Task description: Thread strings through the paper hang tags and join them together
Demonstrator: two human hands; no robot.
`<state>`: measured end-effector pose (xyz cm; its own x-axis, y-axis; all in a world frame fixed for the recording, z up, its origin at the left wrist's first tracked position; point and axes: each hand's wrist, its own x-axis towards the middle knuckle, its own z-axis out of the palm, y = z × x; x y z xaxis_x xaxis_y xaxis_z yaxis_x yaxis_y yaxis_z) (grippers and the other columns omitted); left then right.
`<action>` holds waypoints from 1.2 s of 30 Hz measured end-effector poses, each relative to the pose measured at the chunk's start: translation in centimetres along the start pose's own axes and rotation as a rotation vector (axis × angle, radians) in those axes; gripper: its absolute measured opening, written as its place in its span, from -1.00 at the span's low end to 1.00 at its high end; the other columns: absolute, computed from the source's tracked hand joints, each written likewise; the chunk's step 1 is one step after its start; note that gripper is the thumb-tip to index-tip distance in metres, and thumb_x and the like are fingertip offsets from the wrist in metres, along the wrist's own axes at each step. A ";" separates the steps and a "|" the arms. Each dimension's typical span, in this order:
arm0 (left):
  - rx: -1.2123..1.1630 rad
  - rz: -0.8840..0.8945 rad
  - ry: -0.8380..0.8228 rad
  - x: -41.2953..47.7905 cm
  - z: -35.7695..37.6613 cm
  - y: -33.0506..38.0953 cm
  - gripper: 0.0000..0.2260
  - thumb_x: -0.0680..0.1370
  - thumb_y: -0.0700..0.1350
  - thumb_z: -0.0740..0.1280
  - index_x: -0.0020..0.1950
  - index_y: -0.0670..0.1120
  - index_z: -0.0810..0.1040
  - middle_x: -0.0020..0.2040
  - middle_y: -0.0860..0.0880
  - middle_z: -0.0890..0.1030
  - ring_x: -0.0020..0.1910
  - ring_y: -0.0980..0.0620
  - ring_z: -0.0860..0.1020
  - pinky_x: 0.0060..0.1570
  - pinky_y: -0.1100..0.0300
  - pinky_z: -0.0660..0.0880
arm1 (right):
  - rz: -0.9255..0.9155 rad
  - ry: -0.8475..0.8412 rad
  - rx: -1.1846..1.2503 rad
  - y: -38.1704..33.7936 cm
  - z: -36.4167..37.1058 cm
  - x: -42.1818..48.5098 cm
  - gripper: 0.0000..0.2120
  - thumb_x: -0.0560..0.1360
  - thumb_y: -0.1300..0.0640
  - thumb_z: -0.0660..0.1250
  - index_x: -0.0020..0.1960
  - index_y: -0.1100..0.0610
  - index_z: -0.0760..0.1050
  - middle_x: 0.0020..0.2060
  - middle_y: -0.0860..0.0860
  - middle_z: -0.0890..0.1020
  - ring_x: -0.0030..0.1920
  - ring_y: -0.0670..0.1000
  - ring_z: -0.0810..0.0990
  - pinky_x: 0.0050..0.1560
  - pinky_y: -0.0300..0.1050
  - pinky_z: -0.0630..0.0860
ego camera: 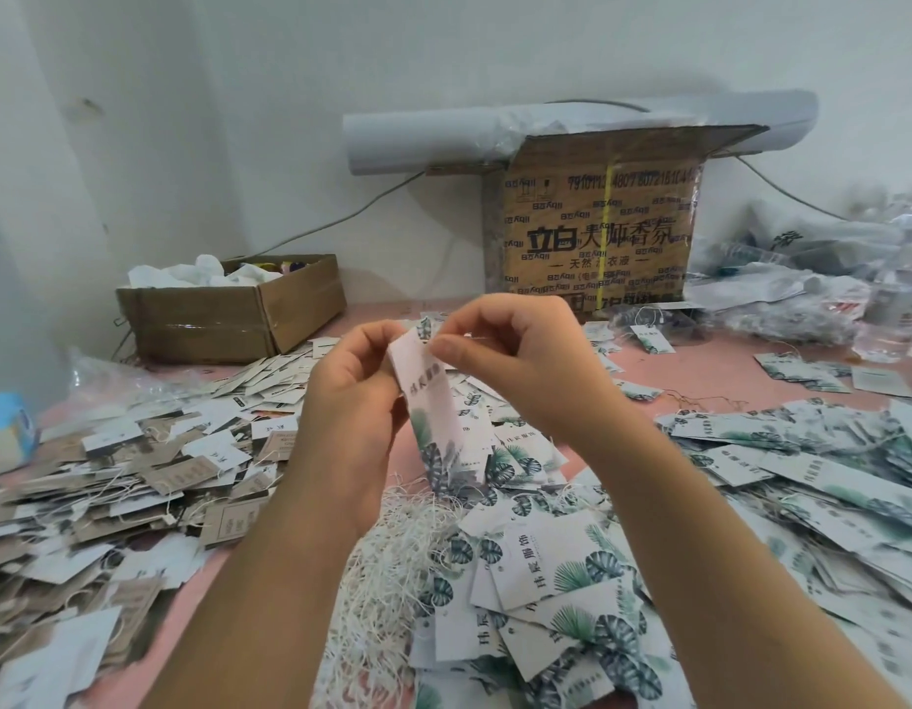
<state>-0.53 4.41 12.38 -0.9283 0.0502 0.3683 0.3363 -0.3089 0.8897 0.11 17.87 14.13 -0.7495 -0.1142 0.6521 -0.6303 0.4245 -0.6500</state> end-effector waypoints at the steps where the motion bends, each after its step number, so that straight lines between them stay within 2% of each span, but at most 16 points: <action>1: -0.025 -0.012 0.021 0.1 -0.1 0.0 -0.76 0.56 -0.34 0.19 -0.22 -0.05 0.47 -0.39 0.03 0.56 -0.45 0.19 0.48 -0.45 0.34 0.43 | 0.018 -0.004 -0.019 0.1 -0.3 0.0 -0.86 0.44 0.14 0.41 -0.28 0.01 0.54 -0.64 -0.16 0.36 -0.57 -0.18 0.26 -0.50 -0.42 0.20; 5: -0.228 -0.053 0.098 0.6 -0.4 0.3 -0.77 0.62 -0.25 0.13 -0.22 -0.10 0.39 -0.37 0.02 0.60 -0.40 0.14 0.53 -0.41 0.30 0.49 | 0.143 -0.015 -0.080 1.0 -1.6 0.1 -0.90 0.44 0.12 0.39 -0.26 0.07 0.57 -0.56 -0.12 0.43 -0.57 -0.18 0.28 -0.52 -0.40 0.26; 7: -0.362 -0.071 0.119 0.7 -0.6 0.5 -0.80 0.63 -0.25 0.11 -0.18 -0.12 0.39 -0.38 0.00 0.62 -0.45 0.14 0.49 -0.46 0.31 0.48 | 0.205 -0.007 -0.109 1.5 -2.3 0.1 -0.89 0.45 0.13 0.38 -0.25 0.10 0.57 -0.57 -0.13 0.43 -0.58 -0.20 0.30 -0.53 -0.43 0.26; 12: -0.417 -0.088 0.118 1.1 -1.2 0.0 -0.78 0.62 -0.30 0.10 -0.20 -0.14 0.40 -0.40 -0.01 0.50 -0.46 0.13 0.40 -0.47 0.32 0.41 | 0.297 0.030 -0.159 2.4 -3.3 0.1 -0.84 0.48 0.20 0.35 -0.27 0.04 0.55 -0.61 -0.19 0.45 -0.59 -0.20 0.30 -0.55 -0.44 0.23; 14: -0.390 -0.090 0.138 1.1 -1.3 -0.1 -0.77 0.60 -0.31 0.13 -0.22 -0.15 0.44 -0.41 -0.01 0.49 -0.47 0.14 0.41 -0.47 0.32 0.42 | 0.313 0.057 -0.148 2.7 -3.4 0.1 -0.78 0.49 0.28 0.33 -0.26 0.02 0.57 -0.50 -0.16 0.52 -0.51 -0.20 0.34 -0.50 -0.41 0.29; 16: -0.363 -0.083 0.164 1.2 -1.3 -0.2 -0.81 0.58 -0.30 0.19 -0.21 -0.15 0.48 -0.42 0.00 0.52 -0.47 0.15 0.43 -0.45 0.33 0.44 | 0.322 0.084 -0.141 2.9 -3.5 0.1 -0.72 0.49 0.36 0.30 -0.24 0.02 0.58 -0.37 -0.05 0.59 -0.42 -0.15 0.45 -0.40 -0.37 0.40; 19: -0.335 -0.075 0.186 1.2 -1.4 -0.1 -0.87 0.54 -0.27 0.26 -0.19 -0.14 0.53 -0.42 0.03 0.56 -0.45 0.17 0.46 -0.41 0.35 0.48 | 0.313 0.136 -0.077 3.1 -3.7 0.1 -0.81 0.44 0.40 0.34 -0.17 0.14 0.61 -0.38 -0.03 0.62 -0.41 -0.16 0.54 -0.33 -0.34 0.51; 22: -0.304 -0.079 0.175 1.2 -1.5 -0.1 -0.88 0.54 -0.27 0.28 -0.14 -0.12 0.56 -0.40 0.03 0.58 -0.43 0.18 0.49 -0.38 0.36 0.50 | 0.280 0.202 0.040 3.0 -3.8 0.0 -0.89 0.40 0.42 0.38 -0.13 0.27 0.59 -0.41 0.03 0.64 -0.41 -0.05 0.59 -0.31 -0.23 0.60; 27: -0.109 -0.043 0.019 0.7 -1.1 -0.3 -0.85 0.54 -0.32 0.24 -0.10 -0.11 0.52 -0.38 0.02 0.59 -0.42 0.15 0.48 -0.38 0.34 0.48 | 0.192 0.175 0.127 1.5 -3.1 0.1 -0.87 0.38 0.39 0.41 -0.24 0.18 0.59 -0.45 0.03 0.64 -0.44 -0.06 0.59 -0.36 -0.26 0.57; 33: 0.089 0.101 -0.104 0.0 -0.3 -0.4 -0.83 0.53 -0.35 0.25 -0.09 -0.07 0.48 -0.37 0.03 0.58 -0.41 0.17 0.49 -0.37 0.34 0.47 | 0.076 0.038 0.064 -0.1 -1.9 0.0 -0.82 0.35 0.34 0.44 -0.27 0.07 0.61 -0.47 -0.10 0.60 -0.44 -0.19 0.52 -0.33 -0.35 0.50; 36: 0.152 0.182 -0.144 -0.2 -0.1 -0.5 -0.83 0.53 -0.35 0.25 -0.08 -0.08 0.46 -0.31 -0.02 0.56 -0.39 0.19 0.50 -0.33 0.34 0.46 | 0.062 -0.003 0.074 -0.4 -1.6 -0.1 -0.84 0.37 0.33 0.43 -0.24 0.09 0.62 -0.44 -0.01 0.60 -0.42 -0.14 0.49 -0.31 -0.27 0.50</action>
<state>-0.46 4.48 11.87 -0.8220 0.1445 0.5509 0.5258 -0.1792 0.8315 0.75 19.17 14.99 -0.7882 -0.0921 0.6084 -0.5956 0.3630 -0.7166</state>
